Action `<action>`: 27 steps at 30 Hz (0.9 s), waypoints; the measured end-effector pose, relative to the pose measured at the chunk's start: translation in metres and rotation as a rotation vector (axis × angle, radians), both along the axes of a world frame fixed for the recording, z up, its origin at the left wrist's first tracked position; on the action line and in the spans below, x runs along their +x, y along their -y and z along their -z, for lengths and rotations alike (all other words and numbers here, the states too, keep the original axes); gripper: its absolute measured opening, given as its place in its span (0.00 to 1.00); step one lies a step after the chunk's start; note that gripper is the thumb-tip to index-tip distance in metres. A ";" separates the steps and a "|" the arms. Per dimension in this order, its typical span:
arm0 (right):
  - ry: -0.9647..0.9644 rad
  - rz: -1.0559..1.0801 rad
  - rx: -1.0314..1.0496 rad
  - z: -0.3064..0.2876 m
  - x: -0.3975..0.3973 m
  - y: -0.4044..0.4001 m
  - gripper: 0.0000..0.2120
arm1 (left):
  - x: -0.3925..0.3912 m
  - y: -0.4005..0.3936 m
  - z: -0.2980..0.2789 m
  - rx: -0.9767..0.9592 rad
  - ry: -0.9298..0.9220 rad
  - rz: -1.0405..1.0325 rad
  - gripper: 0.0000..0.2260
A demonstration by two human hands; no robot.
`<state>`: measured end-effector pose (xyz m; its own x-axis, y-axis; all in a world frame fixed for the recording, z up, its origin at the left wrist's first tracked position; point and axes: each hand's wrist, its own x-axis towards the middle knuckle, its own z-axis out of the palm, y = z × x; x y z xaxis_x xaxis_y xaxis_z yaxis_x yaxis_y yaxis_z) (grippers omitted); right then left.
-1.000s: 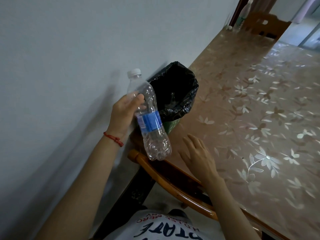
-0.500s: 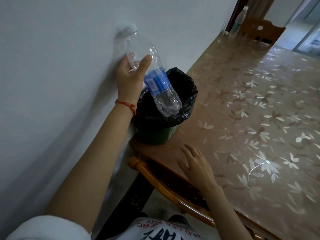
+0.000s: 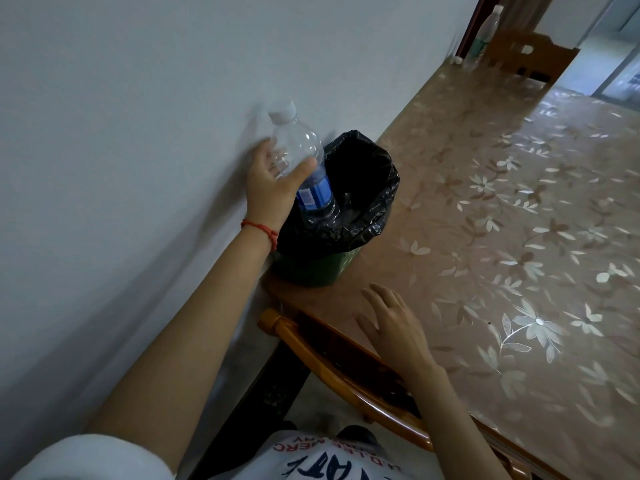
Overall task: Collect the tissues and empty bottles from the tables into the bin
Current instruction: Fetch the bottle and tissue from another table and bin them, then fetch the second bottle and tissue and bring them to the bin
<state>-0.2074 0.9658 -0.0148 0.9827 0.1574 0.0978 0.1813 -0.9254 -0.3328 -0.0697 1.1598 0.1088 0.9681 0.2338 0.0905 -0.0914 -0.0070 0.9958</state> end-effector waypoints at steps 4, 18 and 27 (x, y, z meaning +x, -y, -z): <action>0.003 -0.010 -0.005 -0.001 0.000 0.000 0.21 | -0.003 0.000 0.008 0.037 -0.047 -0.035 0.32; 0.036 0.015 0.006 -0.009 -0.005 0.002 0.20 | -0.085 -0.009 0.063 0.796 0.226 0.153 0.28; 0.054 0.122 -0.025 -0.014 -0.019 0.020 0.20 | -0.114 -0.007 0.102 1.369 0.212 0.415 0.30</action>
<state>-0.2263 0.9462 -0.0004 0.9880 0.0403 0.1489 0.0843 -0.9495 -0.3023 -0.1836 1.1667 0.0070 0.8833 -0.4419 0.1567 -0.4664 -0.8623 0.1972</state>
